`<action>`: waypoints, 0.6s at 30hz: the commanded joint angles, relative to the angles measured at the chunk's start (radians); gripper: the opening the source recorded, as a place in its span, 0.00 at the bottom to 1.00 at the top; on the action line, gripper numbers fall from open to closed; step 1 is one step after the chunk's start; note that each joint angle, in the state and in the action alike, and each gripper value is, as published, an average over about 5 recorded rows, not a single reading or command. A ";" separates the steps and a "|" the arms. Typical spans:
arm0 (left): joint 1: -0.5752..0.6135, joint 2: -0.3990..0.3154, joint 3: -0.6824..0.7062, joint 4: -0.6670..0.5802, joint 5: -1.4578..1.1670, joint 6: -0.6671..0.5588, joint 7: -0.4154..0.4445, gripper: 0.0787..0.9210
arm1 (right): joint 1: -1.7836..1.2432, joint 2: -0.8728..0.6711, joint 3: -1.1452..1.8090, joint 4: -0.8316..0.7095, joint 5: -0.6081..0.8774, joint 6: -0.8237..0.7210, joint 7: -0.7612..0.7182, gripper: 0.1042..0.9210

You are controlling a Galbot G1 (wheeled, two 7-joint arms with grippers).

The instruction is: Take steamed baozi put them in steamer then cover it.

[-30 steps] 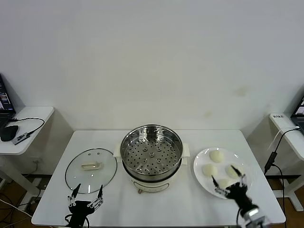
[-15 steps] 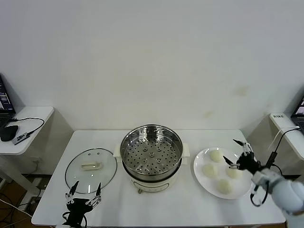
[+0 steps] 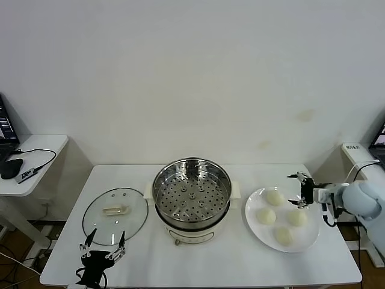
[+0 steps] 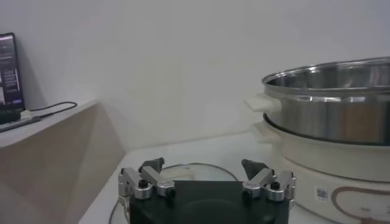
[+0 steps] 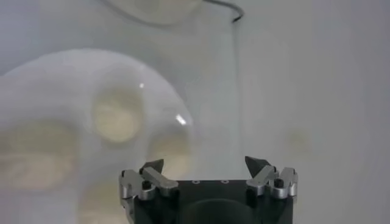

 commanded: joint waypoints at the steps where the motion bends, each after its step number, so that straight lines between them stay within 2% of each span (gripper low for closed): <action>1: 0.000 0.001 -0.001 0.000 0.000 0.000 0.000 0.88 | 0.371 0.085 -0.401 -0.221 0.014 -0.011 -0.147 0.88; 10: 0.003 -0.003 -0.018 0.000 0.001 -0.001 0.001 0.88 | 0.392 0.275 -0.438 -0.390 -0.026 -0.025 -0.121 0.88; 18: 0.002 -0.003 -0.027 0.002 0.001 -0.001 0.002 0.88 | 0.363 0.321 -0.420 -0.442 -0.068 -0.031 -0.110 0.88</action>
